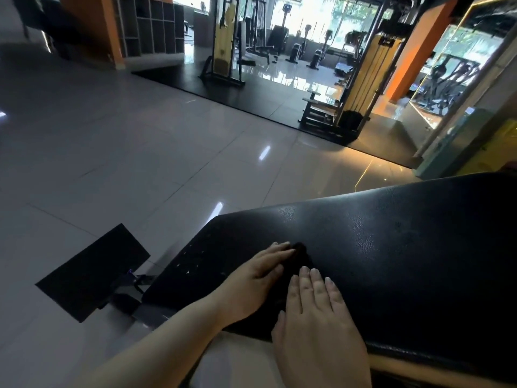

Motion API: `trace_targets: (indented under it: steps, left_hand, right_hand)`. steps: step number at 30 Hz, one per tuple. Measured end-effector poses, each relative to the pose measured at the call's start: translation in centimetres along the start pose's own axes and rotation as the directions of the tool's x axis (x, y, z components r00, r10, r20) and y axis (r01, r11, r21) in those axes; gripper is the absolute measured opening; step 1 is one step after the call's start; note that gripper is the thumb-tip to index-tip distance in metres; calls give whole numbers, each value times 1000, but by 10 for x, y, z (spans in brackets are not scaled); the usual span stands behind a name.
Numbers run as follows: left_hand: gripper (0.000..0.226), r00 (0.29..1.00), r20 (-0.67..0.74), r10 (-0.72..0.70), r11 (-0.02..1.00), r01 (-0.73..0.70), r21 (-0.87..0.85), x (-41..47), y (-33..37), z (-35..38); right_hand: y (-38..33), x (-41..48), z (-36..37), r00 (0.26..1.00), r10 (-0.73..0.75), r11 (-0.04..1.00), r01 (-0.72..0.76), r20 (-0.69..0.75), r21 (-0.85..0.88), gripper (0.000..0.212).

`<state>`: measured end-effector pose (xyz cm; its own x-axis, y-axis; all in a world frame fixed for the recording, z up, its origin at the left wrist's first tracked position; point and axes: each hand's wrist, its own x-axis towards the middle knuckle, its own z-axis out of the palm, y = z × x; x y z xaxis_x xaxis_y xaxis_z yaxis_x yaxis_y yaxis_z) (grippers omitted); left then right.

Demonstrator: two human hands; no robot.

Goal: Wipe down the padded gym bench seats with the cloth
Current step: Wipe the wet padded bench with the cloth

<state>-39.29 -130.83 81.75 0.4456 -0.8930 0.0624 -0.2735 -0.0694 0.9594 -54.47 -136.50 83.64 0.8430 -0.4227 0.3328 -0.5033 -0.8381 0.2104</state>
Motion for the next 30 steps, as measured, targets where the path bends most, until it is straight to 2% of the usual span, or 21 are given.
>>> trace_targets:
  steps: [3,6,9,11,13,15,17,19,21,23,25,27,30]
  left_hand:
    - [44,999,-21,-48,998,49,47,-9,-29,-22]
    - [49,981,-111,-160,972,176,154,15,-50,-35]
    - [54,945,-175,-278,900,320,296,46,-42,-29]
    - [56,973,-154,-172,933,211,291,51,-34,-23]
    - [57,1000,-21,-4,969,9,246,36,-28,-24]
    - [54,989,93,112,966,-131,223,12,-36,-34]
    - [51,978,120,170,942,-197,272,-6,-60,-50]
    - [48,984,98,151,922,-176,344,-12,-89,-68]
    - [51,998,25,58,923,-63,380,-7,-111,-82]
    - [53,997,-31,-64,934,71,350,7,-119,-87]
    - [55,992,-34,-125,948,129,290,28,-111,-85]
    - [55,996,-6,-87,972,86,219,49,-95,-76]
    - [53,988,138,68,988,-86,127,61,-70,-65]
  right_hand:
    - [2,1,4,998,-12,999,10,-54,-35,58]
    - [1,6,6,996,-7,998,2,-86,-58,57]
    - [-10,18,4,999,3,999,-4,-34,-44,60]
    - [-16,32,2,1000,28,999,-27,13,-40,60]
    - [-20,46,3,998,42,997,-39,51,-66,60]
    - [-24,55,7,995,45,993,-36,86,-109,61]
    - [-32,59,14,989,57,990,-39,133,-134,65]
    - [-40,60,19,981,83,987,-57,175,-147,70]
    - [-44,60,20,979,102,983,-72,178,-168,71]
    - [-47,61,19,977,120,978,-86,175,-189,70]
    - [-48,63,19,975,136,973,-98,175,-208,70]
    - [-51,66,20,973,149,970,-108,175,-219,69]
    - [-55,70,20,972,154,964,-109,176,-241,69]
